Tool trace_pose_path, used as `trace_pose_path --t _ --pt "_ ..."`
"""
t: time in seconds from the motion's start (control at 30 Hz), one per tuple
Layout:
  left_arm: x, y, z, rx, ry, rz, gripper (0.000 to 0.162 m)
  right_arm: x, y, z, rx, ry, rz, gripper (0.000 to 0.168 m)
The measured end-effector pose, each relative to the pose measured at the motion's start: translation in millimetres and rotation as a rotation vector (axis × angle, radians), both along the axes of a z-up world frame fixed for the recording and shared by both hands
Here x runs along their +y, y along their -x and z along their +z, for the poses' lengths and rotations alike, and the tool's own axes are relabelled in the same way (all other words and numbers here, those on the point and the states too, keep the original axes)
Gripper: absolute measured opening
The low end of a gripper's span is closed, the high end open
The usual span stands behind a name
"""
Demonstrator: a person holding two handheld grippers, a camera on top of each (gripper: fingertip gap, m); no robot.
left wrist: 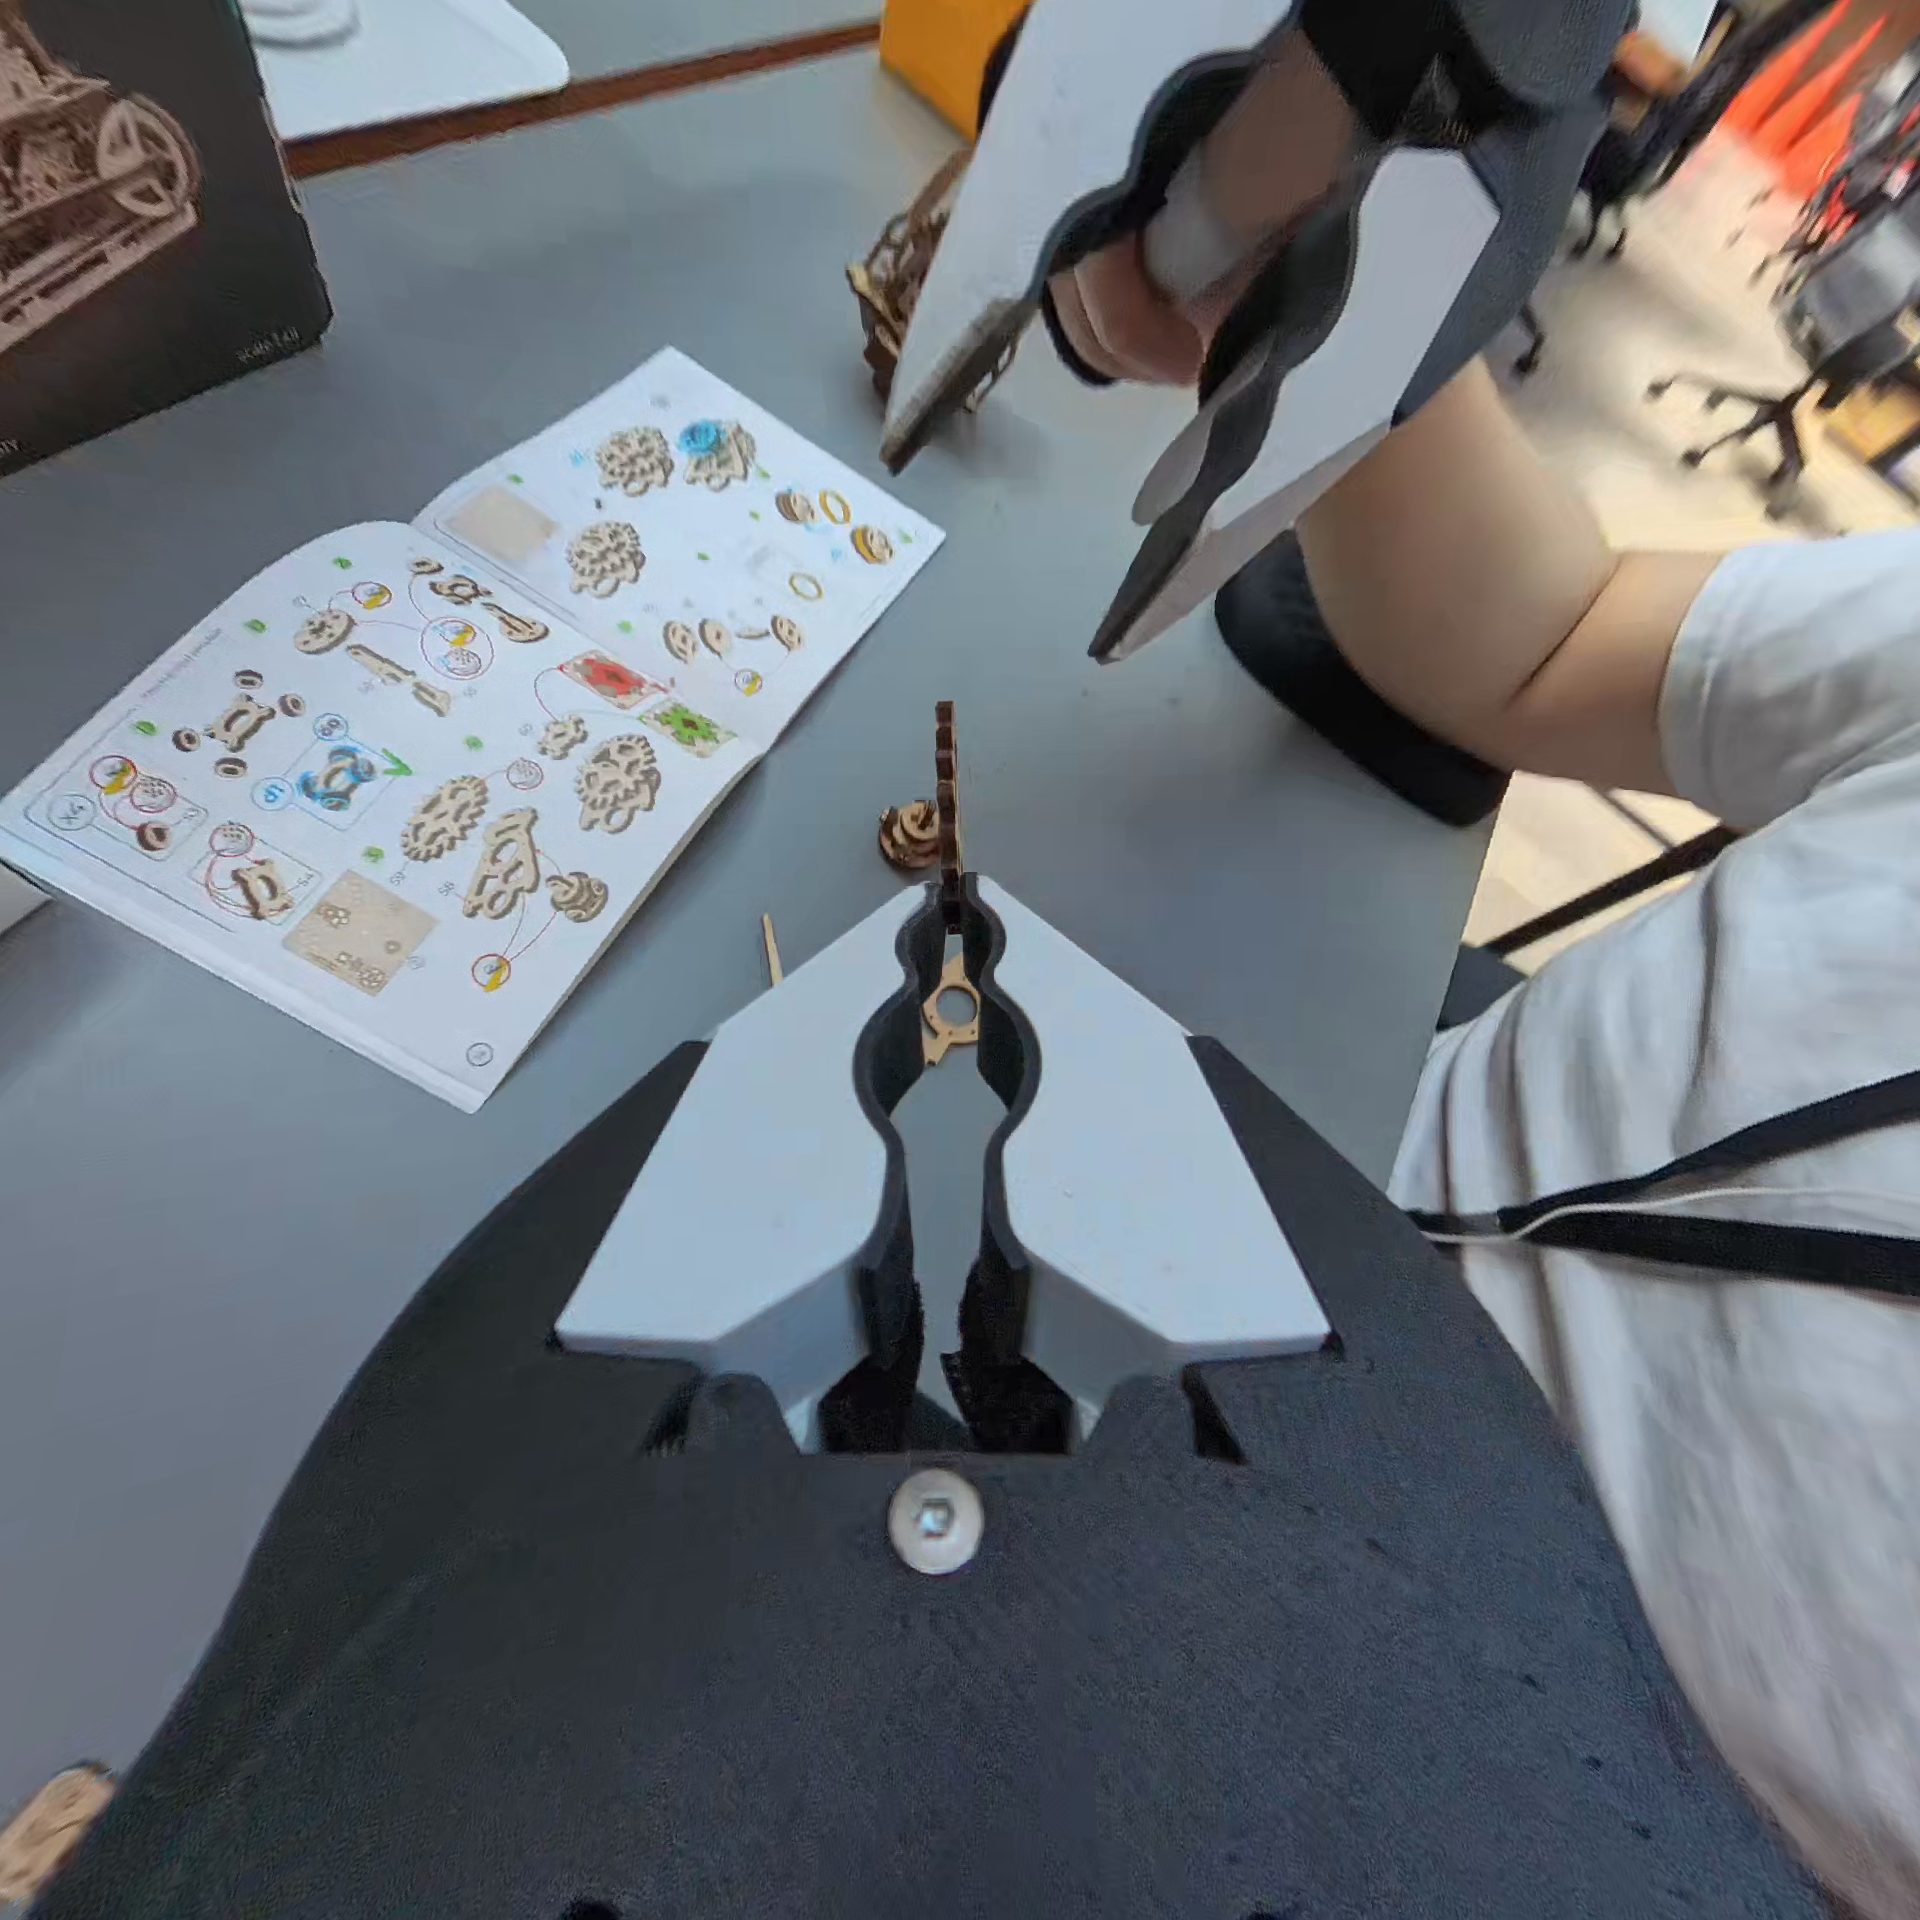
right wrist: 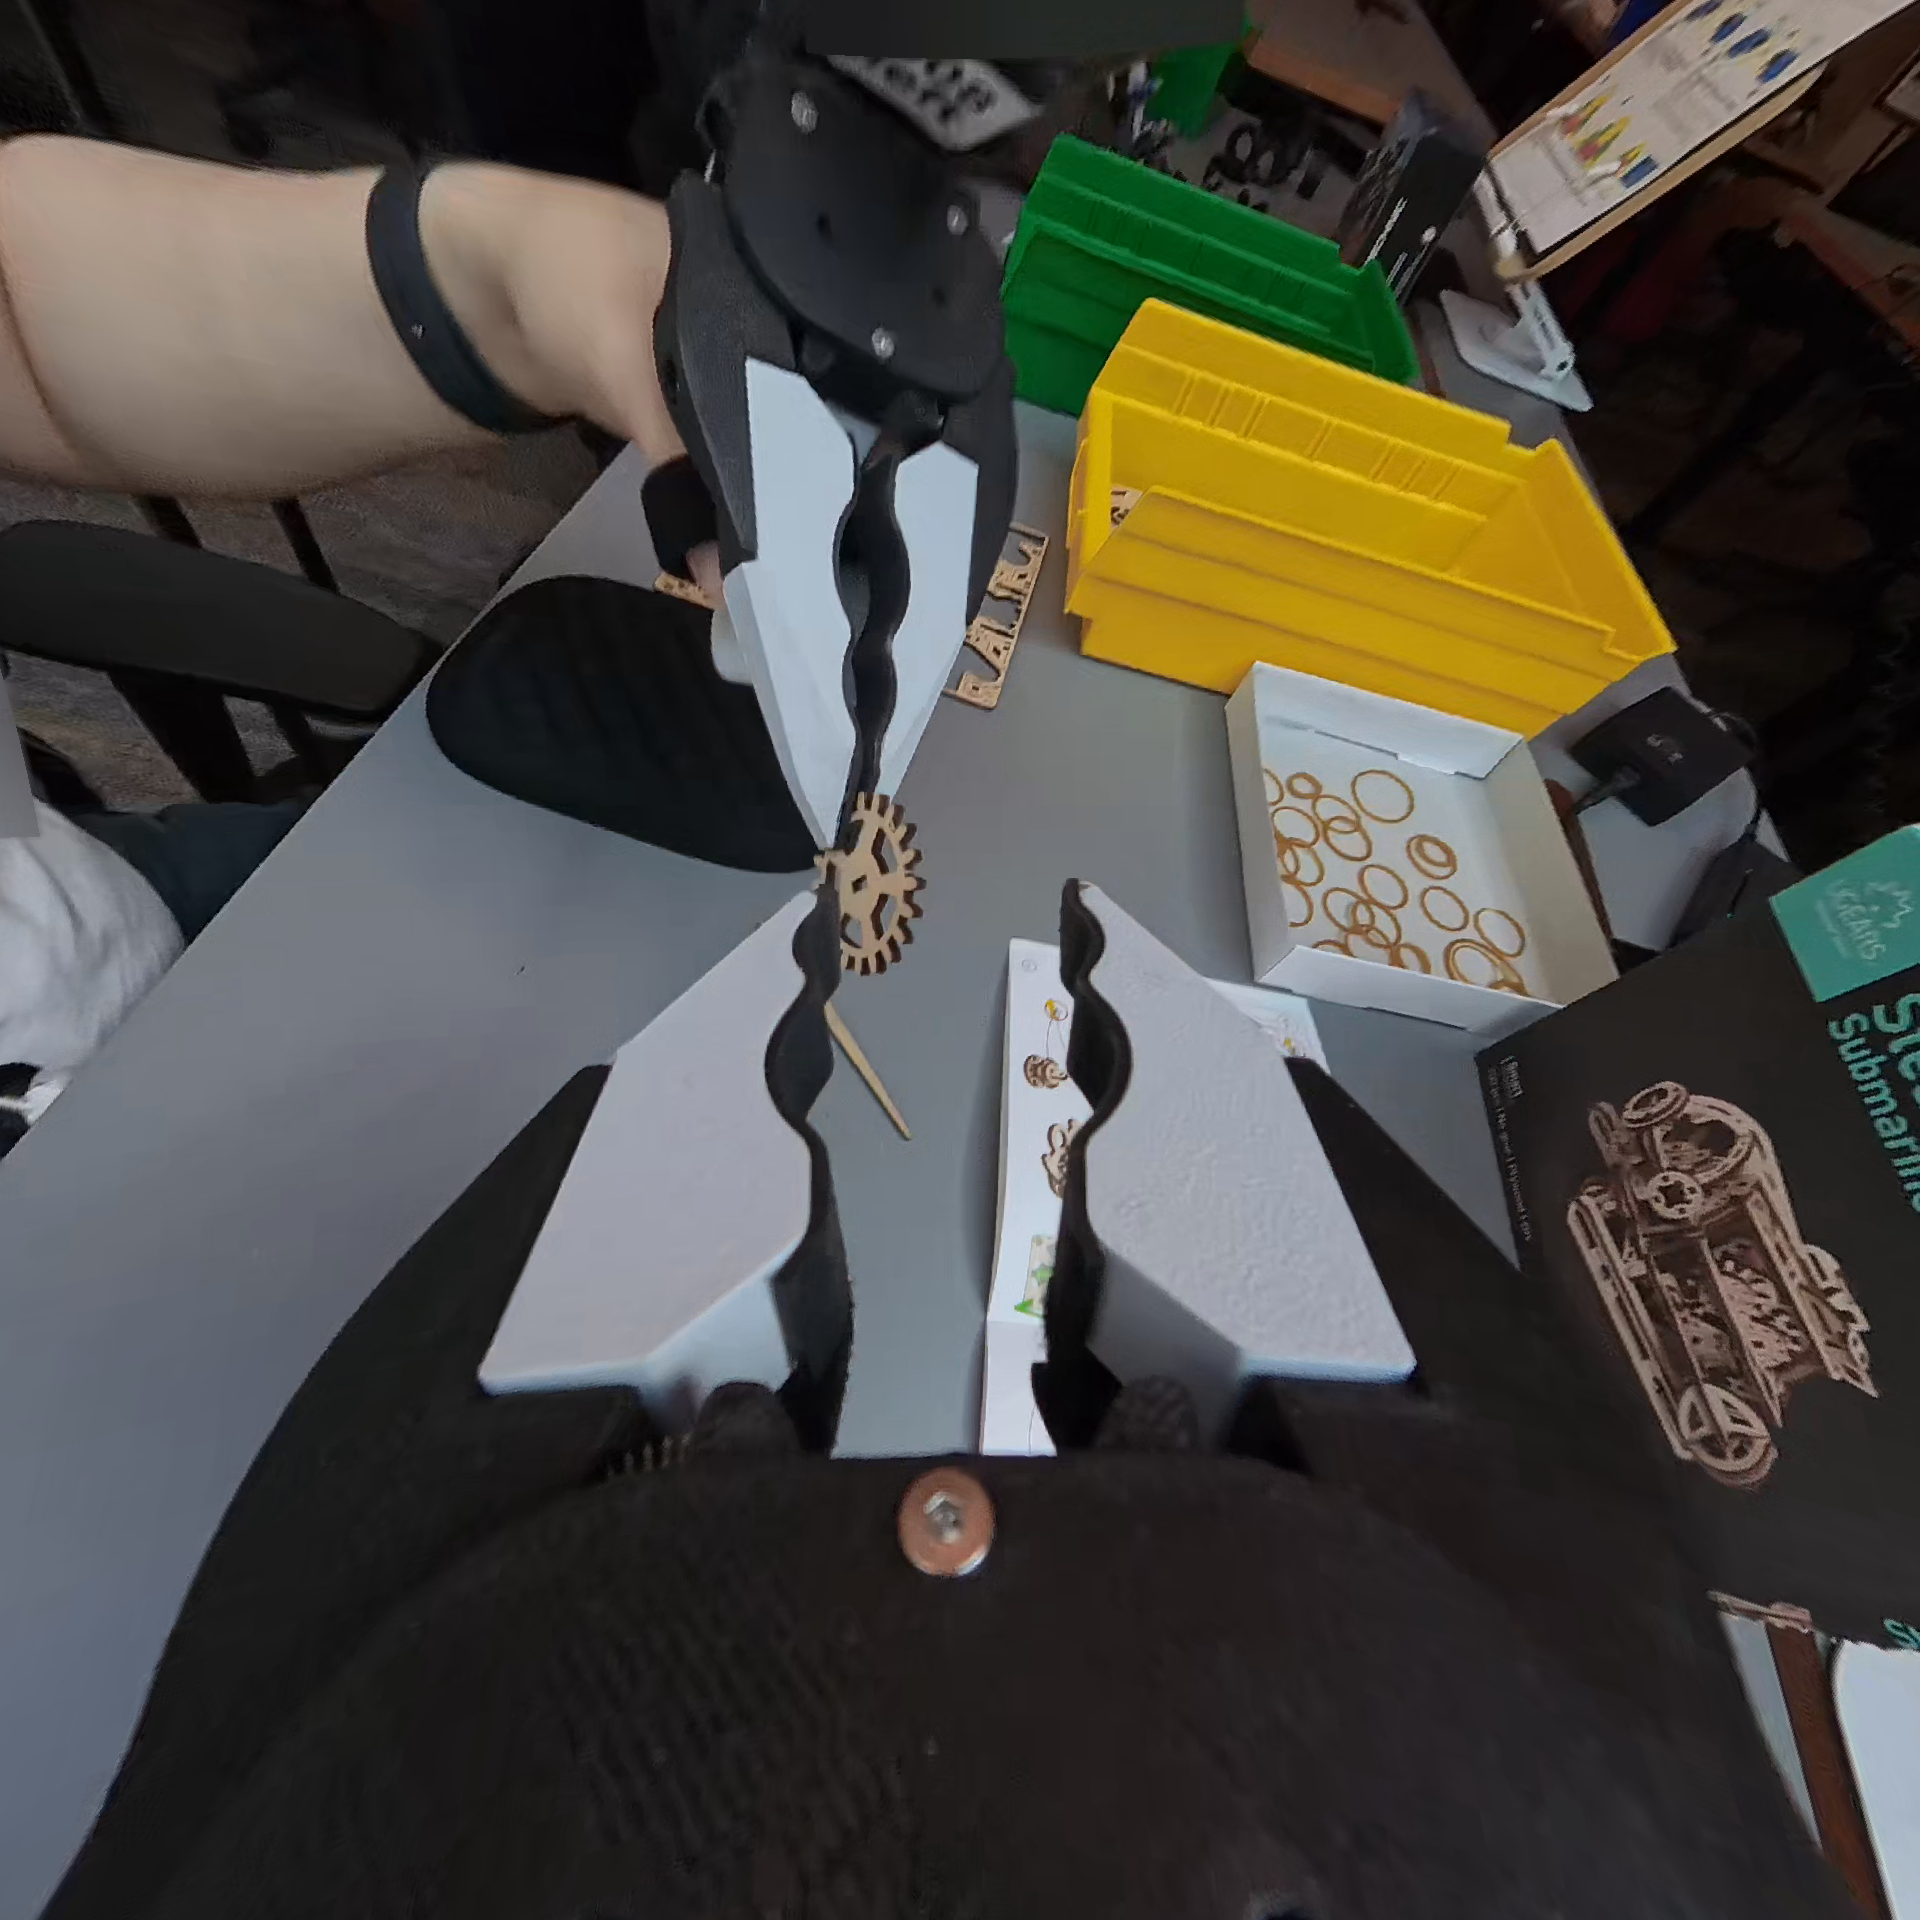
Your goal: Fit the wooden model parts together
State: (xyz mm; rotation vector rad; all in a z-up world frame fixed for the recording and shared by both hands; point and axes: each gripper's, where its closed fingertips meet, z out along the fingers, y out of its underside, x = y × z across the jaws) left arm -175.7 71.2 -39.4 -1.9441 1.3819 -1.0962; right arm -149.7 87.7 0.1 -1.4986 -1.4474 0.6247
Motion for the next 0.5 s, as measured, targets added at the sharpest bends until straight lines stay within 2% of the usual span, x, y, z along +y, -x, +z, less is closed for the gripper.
trace_pose_path --t 0.07,0.23,0.3,0.4,0.5 --pt "-12.3 -2.7 2.7 0.111 -0.025 -0.118 0.000 -2.8 -1.2 -16.1 -0.090 0.027 0.005 0.045" --pt "-22.5 -6.4 -10.2 0.307 -0.115 -0.248 0.001 -31.9 12.0 -37.6 -0.147 0.167 0.143 0.039" --pt "-26.3 -9.1 -13.1 0.313 -0.133 -0.269 0.001 -38.8 10.2 -47.9 -0.190 0.219 0.184 0.003" --pt "-12.5 -12.3 -5.6 0.209 -0.215 -0.185 0.002 -27.0 8.9 -41.8 -0.132 0.195 0.144 0.001" --pt "4.7 -12.1 21.4 -0.061 -0.200 -0.029 0.022 -6.8 8.8 -4.7 0.115 0.226 0.065 0.001"
